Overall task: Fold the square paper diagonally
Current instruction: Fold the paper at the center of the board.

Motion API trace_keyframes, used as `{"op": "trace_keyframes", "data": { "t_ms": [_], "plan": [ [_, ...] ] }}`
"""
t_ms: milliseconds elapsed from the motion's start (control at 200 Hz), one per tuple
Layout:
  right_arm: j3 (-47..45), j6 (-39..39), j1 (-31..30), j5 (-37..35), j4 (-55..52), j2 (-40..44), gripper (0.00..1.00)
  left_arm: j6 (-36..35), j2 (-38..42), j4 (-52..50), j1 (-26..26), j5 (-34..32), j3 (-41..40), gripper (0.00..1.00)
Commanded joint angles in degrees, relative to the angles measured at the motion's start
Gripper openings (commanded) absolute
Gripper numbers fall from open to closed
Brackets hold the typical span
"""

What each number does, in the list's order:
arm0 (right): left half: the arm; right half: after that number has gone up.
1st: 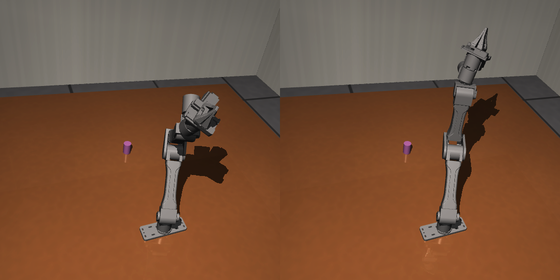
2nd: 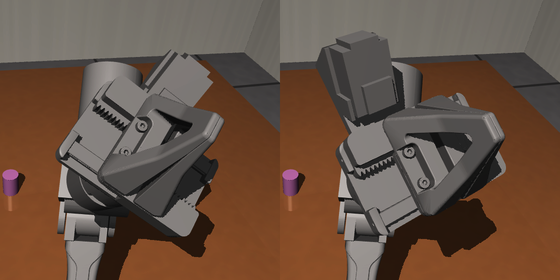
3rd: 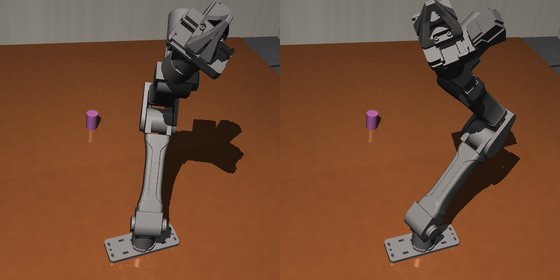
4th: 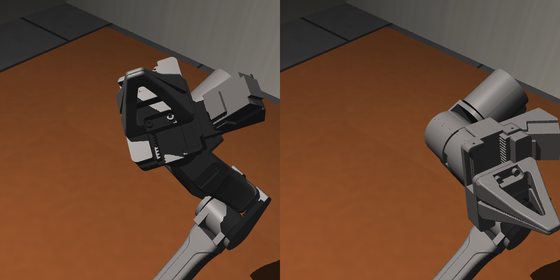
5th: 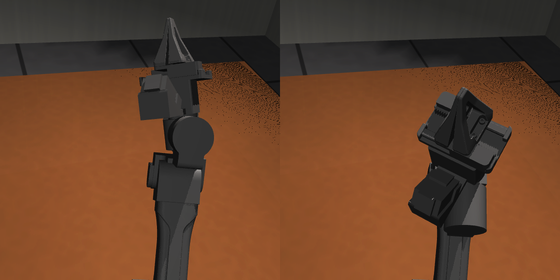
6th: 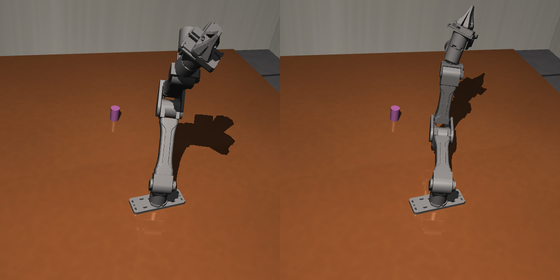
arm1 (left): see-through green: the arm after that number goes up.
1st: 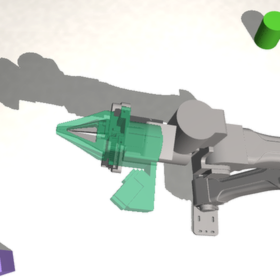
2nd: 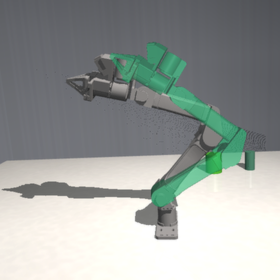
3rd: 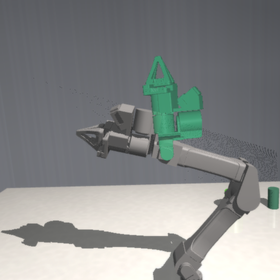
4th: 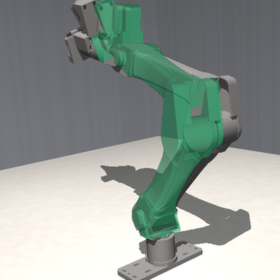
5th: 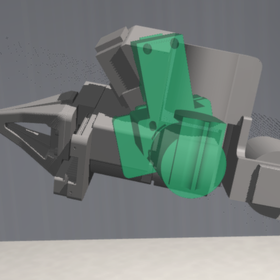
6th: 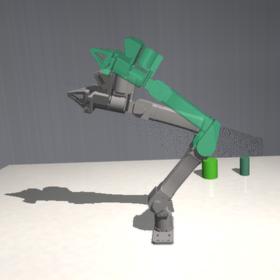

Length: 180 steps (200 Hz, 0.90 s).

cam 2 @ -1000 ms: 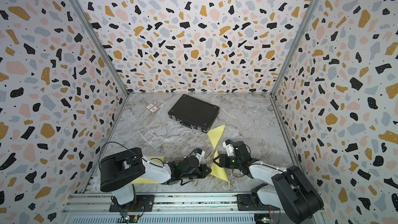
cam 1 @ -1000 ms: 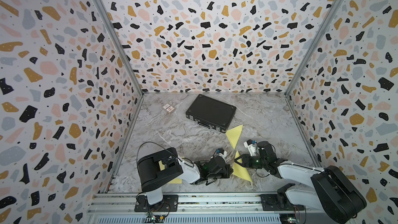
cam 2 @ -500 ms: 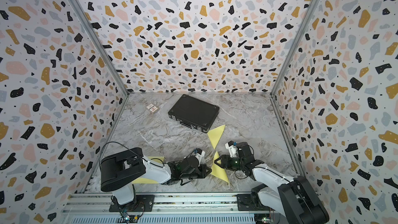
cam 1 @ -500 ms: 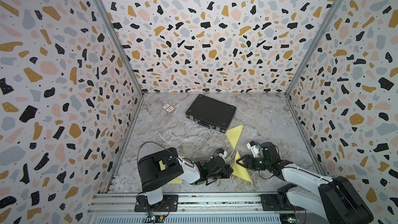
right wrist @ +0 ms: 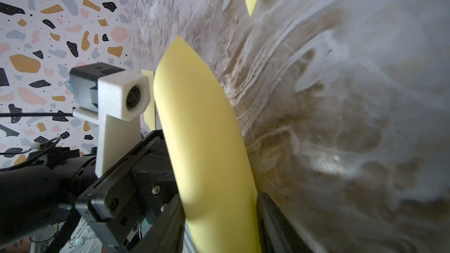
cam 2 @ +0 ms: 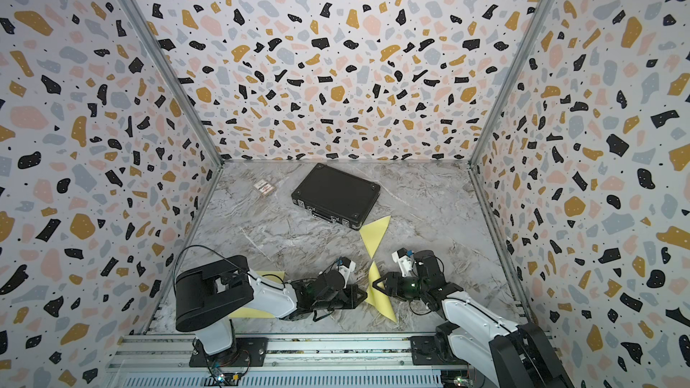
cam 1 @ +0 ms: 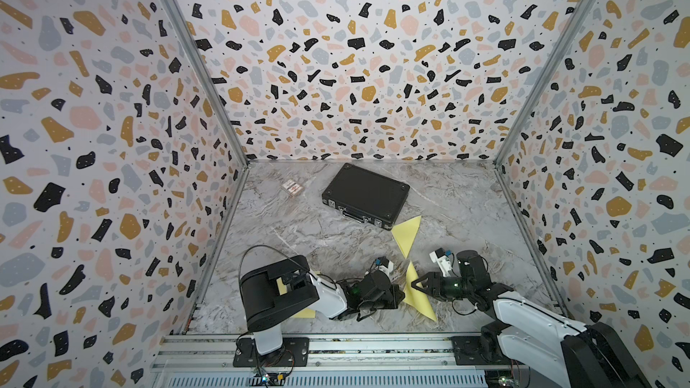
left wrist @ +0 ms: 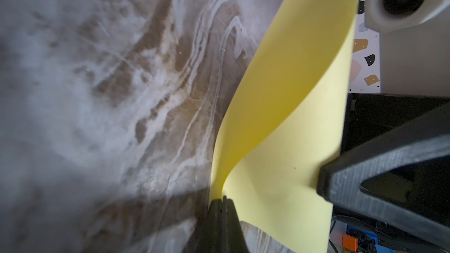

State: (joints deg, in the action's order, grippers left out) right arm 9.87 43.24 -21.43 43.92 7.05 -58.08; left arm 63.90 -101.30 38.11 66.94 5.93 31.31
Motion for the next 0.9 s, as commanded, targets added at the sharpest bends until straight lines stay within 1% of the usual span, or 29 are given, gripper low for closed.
{"op": "trace_keyframes", "data": {
  "t_ms": [0,70,160,245,330,380,441,576,626,711,766,896],
  "plan": [
    [0.3,-1.2,0.8,2.1,-1.2,0.1,0.55,-0.2,-4.5,-17.0,0.5,0.0,-4.0,0.00],
    [0.1,-1.0,1.0,2.3,-0.8,0.3,0.56,-0.2,-4.5,-17.0,0.5,0.0,-4.0,0.00],
    [0.0,-1.0,1.0,2.7,-0.5,0.5,0.54,-0.3,-4.6,-17.0,0.6,0.0,-3.9,0.00],
    [-0.2,-0.7,1.1,3.4,0.4,0.5,0.49,-0.4,-4.8,-16.9,0.5,0.1,-3.7,0.00],
    [-0.3,-1.0,1.1,3.4,0.3,0.3,0.42,-0.4,-4.8,-16.9,0.5,0.1,-3.7,0.00],
    [-0.3,-1.4,1.1,3.1,-0.1,0.1,0.40,-0.4,-4.9,-16.8,0.5,0.1,-3.7,0.00],
    [-0.2,-2.1,1.1,2.3,-1.0,-0.1,0.38,-0.3,-5.0,-16.7,0.5,0.0,-3.7,0.03],
    [0.1,-3.7,1.2,-0.2,-3.2,-0.7,0.36,-0.1,-5.1,-16.5,0.5,0.0,-3.9,0.15],
    [0.0,-4.2,1.1,-1.0,-3.9,-1.0,0.34,-0.1,-5.1,-16.3,0.5,0.0,-4.0,0.21],
    [0.1,-5.1,1.2,-2.6,-5.1,-1.2,0.33,-0.1,-5.1,-16.2,0.5,0.0,-4.1,0.27],
    [0.1,-5.5,1.2,-3.4,-5.7,-1.5,0.33,-0.1,-5.1,-16.0,0.5,0.0,-4.1,0.29],
    [0.0,-5.6,1.1,-4.6,-5.8,-2.0,0.32,-0.2,-5.2,-15.8,0.6,0.0,-4.1,0.29]
  ]
}}
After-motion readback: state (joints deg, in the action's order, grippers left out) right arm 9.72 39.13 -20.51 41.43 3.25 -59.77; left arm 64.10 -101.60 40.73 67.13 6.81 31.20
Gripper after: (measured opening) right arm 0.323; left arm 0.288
